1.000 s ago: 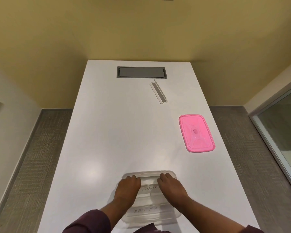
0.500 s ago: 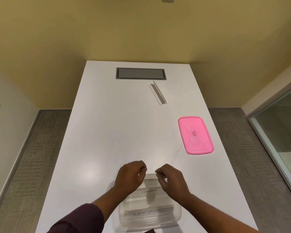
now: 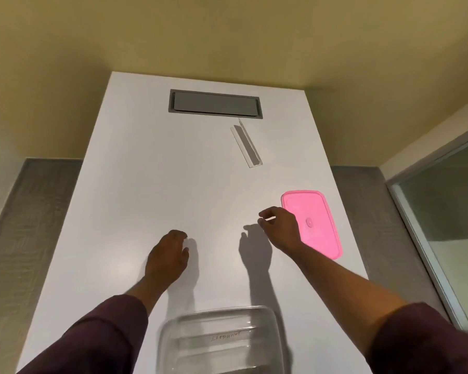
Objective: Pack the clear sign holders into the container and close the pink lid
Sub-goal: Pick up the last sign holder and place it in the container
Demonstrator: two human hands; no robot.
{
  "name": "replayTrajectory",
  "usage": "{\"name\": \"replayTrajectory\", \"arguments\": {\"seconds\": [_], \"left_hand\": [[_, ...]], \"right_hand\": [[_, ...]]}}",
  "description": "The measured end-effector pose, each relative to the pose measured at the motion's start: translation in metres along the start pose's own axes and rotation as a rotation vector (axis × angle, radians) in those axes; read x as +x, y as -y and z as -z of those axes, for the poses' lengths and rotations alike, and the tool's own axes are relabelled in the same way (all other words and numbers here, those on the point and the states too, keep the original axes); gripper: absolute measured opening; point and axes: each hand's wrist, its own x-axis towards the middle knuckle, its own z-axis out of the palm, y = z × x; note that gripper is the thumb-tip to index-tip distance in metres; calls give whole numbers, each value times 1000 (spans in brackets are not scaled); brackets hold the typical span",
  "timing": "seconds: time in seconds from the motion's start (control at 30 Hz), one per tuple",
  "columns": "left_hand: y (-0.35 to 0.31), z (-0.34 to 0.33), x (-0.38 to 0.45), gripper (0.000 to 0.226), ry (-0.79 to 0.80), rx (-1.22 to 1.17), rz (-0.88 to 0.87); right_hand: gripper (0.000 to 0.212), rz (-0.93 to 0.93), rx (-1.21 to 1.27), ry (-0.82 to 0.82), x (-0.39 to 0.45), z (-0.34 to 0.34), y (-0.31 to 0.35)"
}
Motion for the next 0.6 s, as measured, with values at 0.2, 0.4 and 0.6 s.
{"name": "replayTrajectory", "arguments": {"seconds": [0.2, 0.4, 0.6], "left_hand": [[26, -25, 44, 66, 62, 180, -65], [45, -45, 57, 68, -28, 219, -158], [41, -42, 52, 69, -98, 194, -196]], "right_hand": [[22, -101, 102, -16, 99, -3, 8], [47, -100, 80, -74, 182, -15, 18], [71, -148, -81, -91, 248, -10, 34]]}}
